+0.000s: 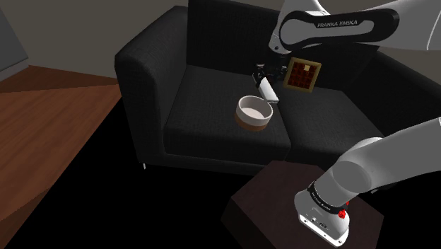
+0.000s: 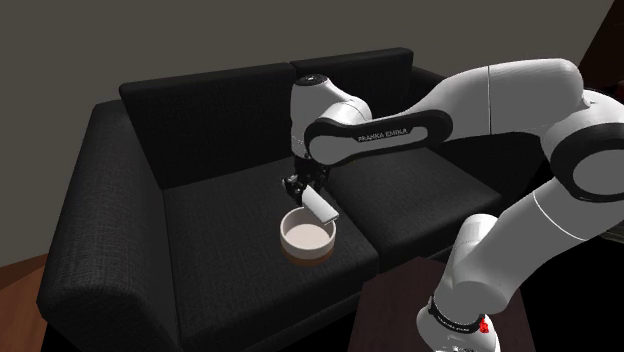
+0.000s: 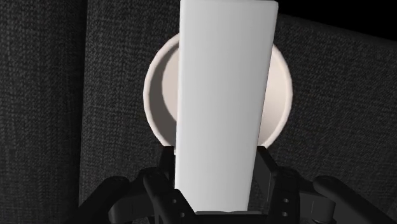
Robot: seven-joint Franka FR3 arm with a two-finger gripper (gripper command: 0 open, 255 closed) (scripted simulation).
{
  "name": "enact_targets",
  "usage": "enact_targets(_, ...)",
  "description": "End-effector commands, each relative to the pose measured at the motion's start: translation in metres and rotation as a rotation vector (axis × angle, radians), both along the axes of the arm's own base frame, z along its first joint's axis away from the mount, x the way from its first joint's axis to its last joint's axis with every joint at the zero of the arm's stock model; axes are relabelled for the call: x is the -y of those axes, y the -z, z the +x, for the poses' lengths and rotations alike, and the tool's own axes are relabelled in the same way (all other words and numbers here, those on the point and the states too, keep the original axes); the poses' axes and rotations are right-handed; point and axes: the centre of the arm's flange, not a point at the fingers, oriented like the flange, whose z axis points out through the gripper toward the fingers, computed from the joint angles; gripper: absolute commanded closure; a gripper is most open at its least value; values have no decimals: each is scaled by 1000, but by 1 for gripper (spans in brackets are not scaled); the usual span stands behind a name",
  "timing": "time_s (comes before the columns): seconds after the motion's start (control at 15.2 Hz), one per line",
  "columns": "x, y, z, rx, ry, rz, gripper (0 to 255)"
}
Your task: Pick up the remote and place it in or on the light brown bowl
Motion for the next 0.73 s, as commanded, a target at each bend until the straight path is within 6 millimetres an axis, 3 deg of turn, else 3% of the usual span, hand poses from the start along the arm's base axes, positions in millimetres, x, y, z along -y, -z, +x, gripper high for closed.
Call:
enact_targets(0.0, -9, 5, 3, 0, 1, 0, 255)
enact_targets(0.66, -9, 58, 3, 0, 1, 0, 255)
